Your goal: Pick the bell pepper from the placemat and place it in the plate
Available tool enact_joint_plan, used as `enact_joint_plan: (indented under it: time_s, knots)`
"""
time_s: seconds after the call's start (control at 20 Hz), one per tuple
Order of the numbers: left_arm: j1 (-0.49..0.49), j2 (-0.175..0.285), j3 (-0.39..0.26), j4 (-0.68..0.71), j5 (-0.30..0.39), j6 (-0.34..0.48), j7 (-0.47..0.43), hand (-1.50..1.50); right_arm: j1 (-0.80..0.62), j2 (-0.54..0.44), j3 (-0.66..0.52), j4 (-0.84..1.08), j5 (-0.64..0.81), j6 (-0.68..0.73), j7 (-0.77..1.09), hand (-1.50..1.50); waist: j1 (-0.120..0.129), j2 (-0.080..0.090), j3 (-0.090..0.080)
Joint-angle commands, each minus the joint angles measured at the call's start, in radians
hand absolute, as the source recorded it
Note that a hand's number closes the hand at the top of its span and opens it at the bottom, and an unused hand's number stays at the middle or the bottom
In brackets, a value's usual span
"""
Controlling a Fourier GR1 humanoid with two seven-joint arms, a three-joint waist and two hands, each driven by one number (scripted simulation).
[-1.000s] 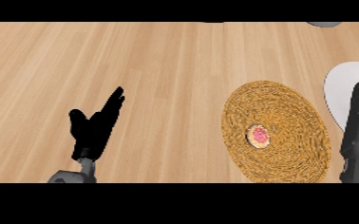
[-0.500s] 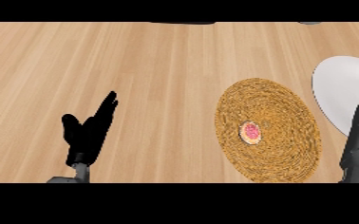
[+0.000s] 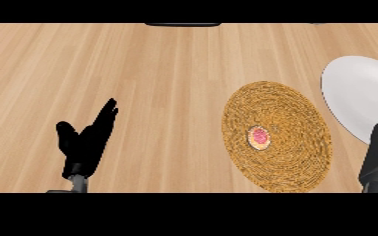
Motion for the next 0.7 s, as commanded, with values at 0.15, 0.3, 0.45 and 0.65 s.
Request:
enact_joint_plan:
  time_s: [0.15, 0.3, 0.45, 0.65]
  knots:
    - [0.044, -0.008, -0.002, -0.011, 0.002, 0.010, 0.035, 0.00, 0.013, -0.139, -0.050, 0.304, -0.350, -0.164, -0.121, -1.50, -0.009, -0.002, -0.004]
    - [0.039, -0.032, -0.029, 0.048, -0.017, -0.008, -0.031, 0.00, -0.004, -0.146, -0.013, 0.360, -0.416, -0.316, -0.198, -1.50, -0.002, 0.003, -0.004]
    - [0.005, -0.024, -0.006, 0.038, -0.006, 0.002, 0.011, 0.00, -0.001, -0.129, 0.038, 0.307, -0.486, -0.424, -0.298, -1.50, -0.012, -0.002, -0.005]
    - [0.009, -0.023, -0.010, 0.047, -0.023, 0.010, 0.016, 0.00, 0.013, -0.133, 0.059, 0.272, -0.571, -0.536, -0.341, -1.50, -0.014, -0.002, -0.005]
